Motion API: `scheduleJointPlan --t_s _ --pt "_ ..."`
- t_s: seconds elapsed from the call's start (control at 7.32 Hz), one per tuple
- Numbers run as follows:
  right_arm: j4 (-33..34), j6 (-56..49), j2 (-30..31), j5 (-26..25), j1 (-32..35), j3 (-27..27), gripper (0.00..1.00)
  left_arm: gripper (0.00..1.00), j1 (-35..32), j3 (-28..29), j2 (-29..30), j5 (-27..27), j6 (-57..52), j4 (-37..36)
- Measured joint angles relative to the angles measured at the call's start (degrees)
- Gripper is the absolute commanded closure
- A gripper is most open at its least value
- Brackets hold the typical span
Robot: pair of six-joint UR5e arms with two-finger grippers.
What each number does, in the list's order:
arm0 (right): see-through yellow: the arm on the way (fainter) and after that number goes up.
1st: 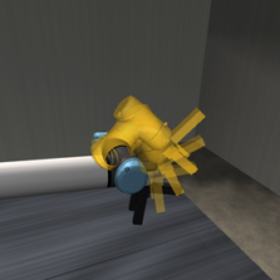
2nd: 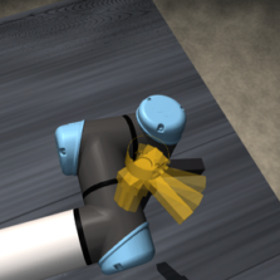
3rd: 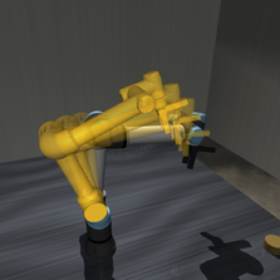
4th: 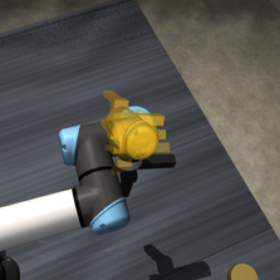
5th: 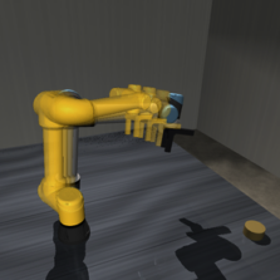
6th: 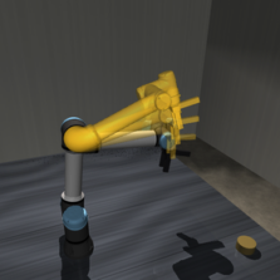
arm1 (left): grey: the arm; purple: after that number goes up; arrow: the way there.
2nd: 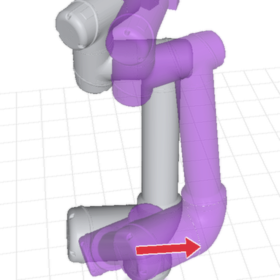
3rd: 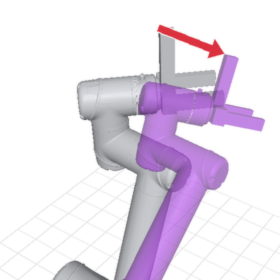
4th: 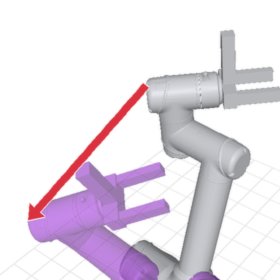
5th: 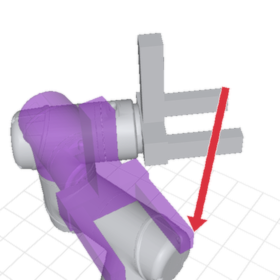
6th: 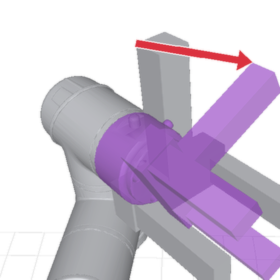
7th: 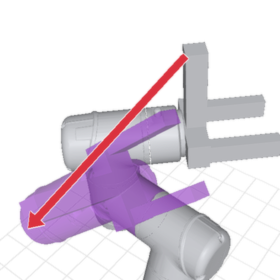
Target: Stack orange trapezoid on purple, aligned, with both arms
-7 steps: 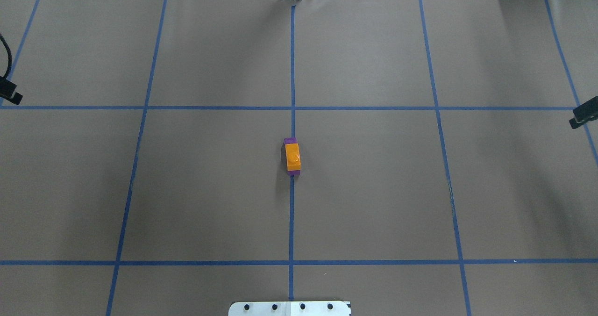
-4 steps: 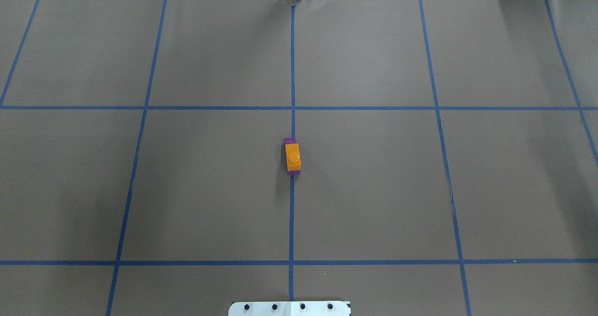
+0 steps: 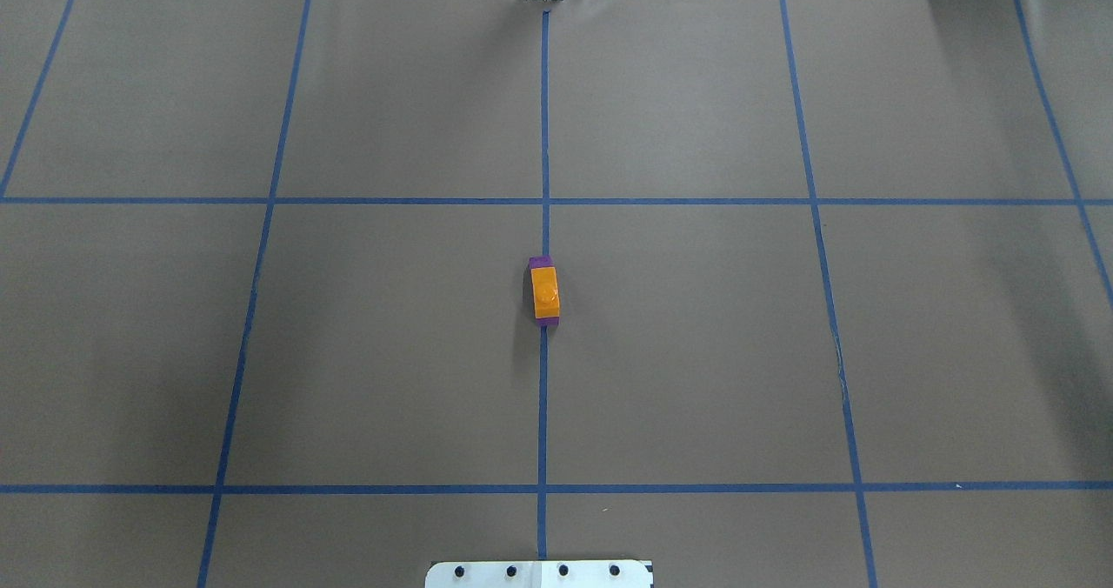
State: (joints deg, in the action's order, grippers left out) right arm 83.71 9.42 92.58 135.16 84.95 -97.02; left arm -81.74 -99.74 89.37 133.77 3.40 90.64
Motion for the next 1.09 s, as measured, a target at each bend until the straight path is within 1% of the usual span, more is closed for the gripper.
scheduleJointPlan --t_s 0.27,0.82,1.09 --pt "0.25 0.04 0.32 -0.45 0.04 -0.14 0.0 0.0 -0.14 1.7 0.82 0.14 -0.21 -0.42" --pt "0.12 0.15 1.02 -0.51 -0.07 0.28 0.0 0.0 -0.23 0.91 1.63 0.11 -0.24 -0.38" --pt "0.11 0.46 1.07 0.43 -0.07 0.33 0.0 0.0 -0.79 0.63 1.34 0.09 -0.24 -0.49"
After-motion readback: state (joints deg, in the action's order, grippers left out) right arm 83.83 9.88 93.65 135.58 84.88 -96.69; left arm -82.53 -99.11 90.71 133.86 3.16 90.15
